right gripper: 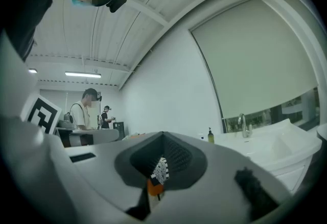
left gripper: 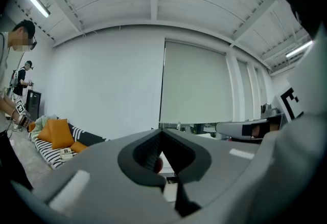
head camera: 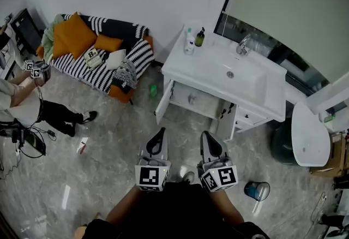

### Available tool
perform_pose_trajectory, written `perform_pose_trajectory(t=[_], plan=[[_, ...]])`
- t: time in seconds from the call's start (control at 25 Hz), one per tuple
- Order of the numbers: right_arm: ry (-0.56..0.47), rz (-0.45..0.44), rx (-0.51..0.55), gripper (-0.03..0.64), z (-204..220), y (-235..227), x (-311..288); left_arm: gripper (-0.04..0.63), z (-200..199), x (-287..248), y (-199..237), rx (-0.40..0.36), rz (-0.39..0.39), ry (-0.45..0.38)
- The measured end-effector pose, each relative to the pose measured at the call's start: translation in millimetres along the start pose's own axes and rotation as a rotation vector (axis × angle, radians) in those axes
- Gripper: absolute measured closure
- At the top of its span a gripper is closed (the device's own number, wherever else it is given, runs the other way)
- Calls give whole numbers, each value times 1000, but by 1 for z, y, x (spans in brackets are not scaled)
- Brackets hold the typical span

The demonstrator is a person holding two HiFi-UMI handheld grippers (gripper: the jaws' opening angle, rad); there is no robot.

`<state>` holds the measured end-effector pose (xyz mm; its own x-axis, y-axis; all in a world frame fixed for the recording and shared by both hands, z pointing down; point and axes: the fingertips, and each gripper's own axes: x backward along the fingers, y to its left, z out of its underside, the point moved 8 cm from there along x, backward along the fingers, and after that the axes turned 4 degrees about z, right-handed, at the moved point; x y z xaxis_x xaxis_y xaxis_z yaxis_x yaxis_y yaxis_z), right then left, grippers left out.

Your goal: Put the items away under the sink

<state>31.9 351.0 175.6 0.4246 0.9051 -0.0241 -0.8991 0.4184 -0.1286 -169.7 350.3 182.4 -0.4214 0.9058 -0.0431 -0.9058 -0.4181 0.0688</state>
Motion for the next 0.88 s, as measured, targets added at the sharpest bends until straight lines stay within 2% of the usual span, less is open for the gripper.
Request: perform_pose_trajectory(t=[0.2,0.44,0.64,0.72,0.88], plan=[[7,2,-9,603,4,6,-8,588,-1,-2,9,-2,29,1],[-6,17,-34,602,9,13,-17,588,0,-3,27,34,28,-18],[2,33,-32,602,9,22,-31,588,-7,-3,42,4,33,-17],[7,53,-28,601,11,25,-36,588,-7,-5,49,16,52,-7],[10,91,-32,603,22,30,-42,588,5,-9,63,-6,99,-5]])
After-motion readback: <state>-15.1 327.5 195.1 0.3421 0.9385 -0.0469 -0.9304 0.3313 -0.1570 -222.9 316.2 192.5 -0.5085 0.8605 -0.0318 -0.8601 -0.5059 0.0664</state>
